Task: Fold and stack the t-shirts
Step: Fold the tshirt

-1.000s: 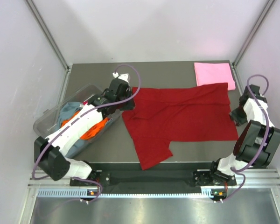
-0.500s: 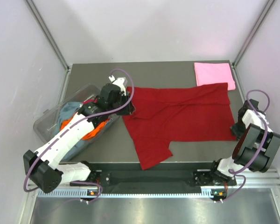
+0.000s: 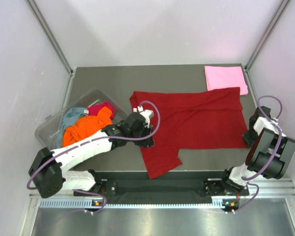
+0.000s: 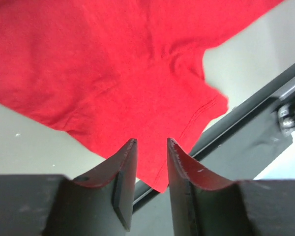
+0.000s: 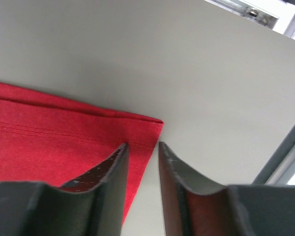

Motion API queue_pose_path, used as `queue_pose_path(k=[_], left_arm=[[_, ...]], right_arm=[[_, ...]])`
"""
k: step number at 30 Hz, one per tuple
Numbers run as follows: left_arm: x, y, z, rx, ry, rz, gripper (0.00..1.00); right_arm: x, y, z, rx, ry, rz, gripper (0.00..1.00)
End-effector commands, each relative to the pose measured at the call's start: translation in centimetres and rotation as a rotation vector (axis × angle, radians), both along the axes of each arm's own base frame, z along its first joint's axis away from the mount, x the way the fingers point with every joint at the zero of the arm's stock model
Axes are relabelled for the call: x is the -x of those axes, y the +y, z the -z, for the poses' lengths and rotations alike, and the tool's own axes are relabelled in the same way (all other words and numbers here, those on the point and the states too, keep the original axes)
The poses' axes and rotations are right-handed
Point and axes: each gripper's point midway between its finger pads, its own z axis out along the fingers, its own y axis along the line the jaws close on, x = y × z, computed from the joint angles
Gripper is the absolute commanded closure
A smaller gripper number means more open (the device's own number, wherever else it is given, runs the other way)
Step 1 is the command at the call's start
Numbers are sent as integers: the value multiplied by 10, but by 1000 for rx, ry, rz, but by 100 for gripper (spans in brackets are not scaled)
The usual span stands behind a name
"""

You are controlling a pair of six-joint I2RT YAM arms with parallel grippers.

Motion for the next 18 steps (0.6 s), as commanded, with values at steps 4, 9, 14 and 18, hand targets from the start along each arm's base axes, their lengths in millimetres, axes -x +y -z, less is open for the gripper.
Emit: queue_pose_path(k=[4,9,14,18], left_arm=[[-9,3,34,-67,-79,-38,57],[-3,7,61,-166,-13,-28,57],[6,24,95,-269,35,-134,57],[14,25,107,-256,50,-143,56]], right_arm=[[-5,-12,9,31,-17,-3,77],[-1,-18,9,55,-23,5,89],[0,-19,10,59,-17,11,100],[0,-21,7,72,-20,11,100]])
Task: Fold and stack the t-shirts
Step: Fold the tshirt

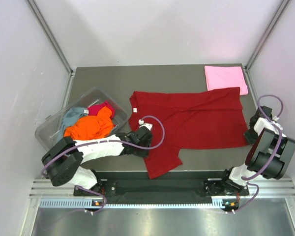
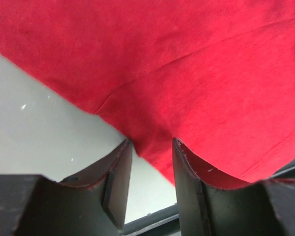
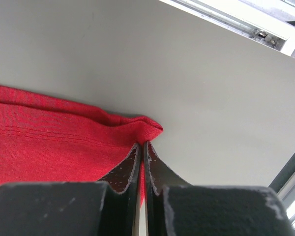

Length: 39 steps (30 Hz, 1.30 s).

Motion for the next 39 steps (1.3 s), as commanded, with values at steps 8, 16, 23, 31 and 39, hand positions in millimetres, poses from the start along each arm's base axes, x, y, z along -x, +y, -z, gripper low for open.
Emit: queue_pose_path(k=[8,16,23,31,39], left_arm=[[-6,-4,28,-35,2,-61,57],[5,3,13,-147,-11,-100,100],[27,-6,-40,-56,-77,-139,100],[45,3,-43,-21,-44,-119,97],[58,-19,-51,138,3,-70,97]], right_arm=[[7,-13,3,50,11,24,100],[4,-19,-10,64,20,46,100],[16,-28,-34,107,28,84,100],[39,-33,-38,135,70,112,100],[64,-40,-40,147,91,177,100]])
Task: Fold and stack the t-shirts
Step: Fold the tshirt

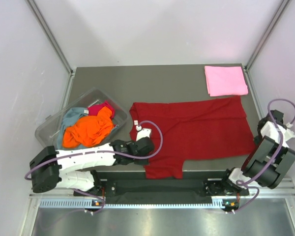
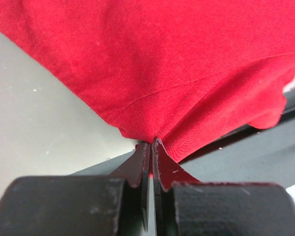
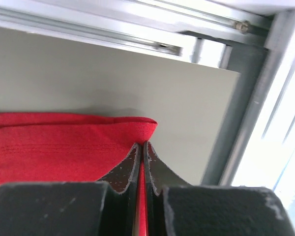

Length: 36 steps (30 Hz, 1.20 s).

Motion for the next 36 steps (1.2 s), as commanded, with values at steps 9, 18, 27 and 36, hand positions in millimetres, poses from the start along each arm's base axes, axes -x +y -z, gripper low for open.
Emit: queue_pose_path(k=[9,18,27,36], left_arm=[[-3,-12,-40,88,-67,38,63],[-112,-11,-116,-13,-306,-35,58],[-250,23,-107,-63,-288,-177,60],[-325,31,-64,-90,-220,-227,62]], right_arm=[[22,-28,-37,110,-21,107,93],[-45,2,-68,38,-234,-129,70],[-131,35,-77,-117,-452,-455,58],[-173,33,-45,-165,-430,-501,58]])
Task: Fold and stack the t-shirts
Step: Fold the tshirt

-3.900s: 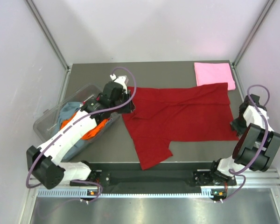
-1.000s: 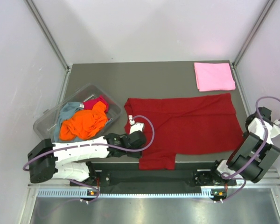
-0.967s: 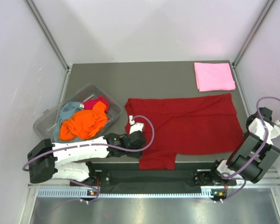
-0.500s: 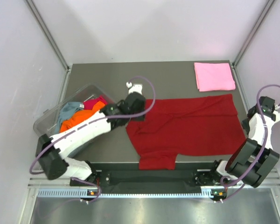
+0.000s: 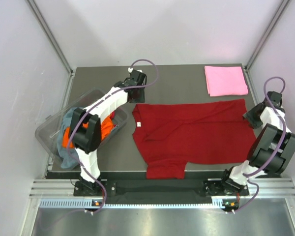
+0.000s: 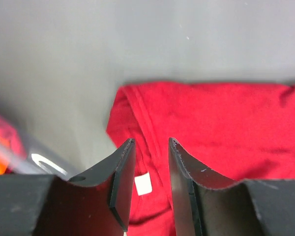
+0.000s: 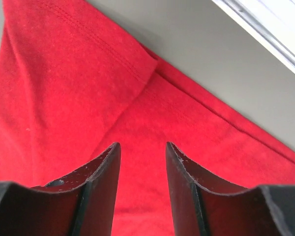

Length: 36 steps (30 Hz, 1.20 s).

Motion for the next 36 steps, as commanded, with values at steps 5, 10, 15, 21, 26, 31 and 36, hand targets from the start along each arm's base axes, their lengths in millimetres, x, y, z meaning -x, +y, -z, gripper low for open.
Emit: queue_pose_path(k=[5,10,15,21,26,31,36], left_arm=[[-33,-11,27,14,16,35,62],[-41,-6,42,-5,30,21,62],[-46,-3,58,-21,53,15,64],[-50,-5,67,-12,63,22,63],[-52,-1,78,-36,85,12,63],[-54,4,79,-54,77,-2,66],[-58,18,85,-122,79,-46,78]], right_arm=[[-41,-12,-4,22,-95,-34,58],[-48,-23,-1,53,-85,-27,58],[-61,-25,1,42,-116,-31,58],[-68,-29,5,41,-111,-26,58],[-67,-29,11,44,-108,-25,57],[-67,-31,18,50,-101,-22,57],[-66,-34,28,55,-79,-14,59]])
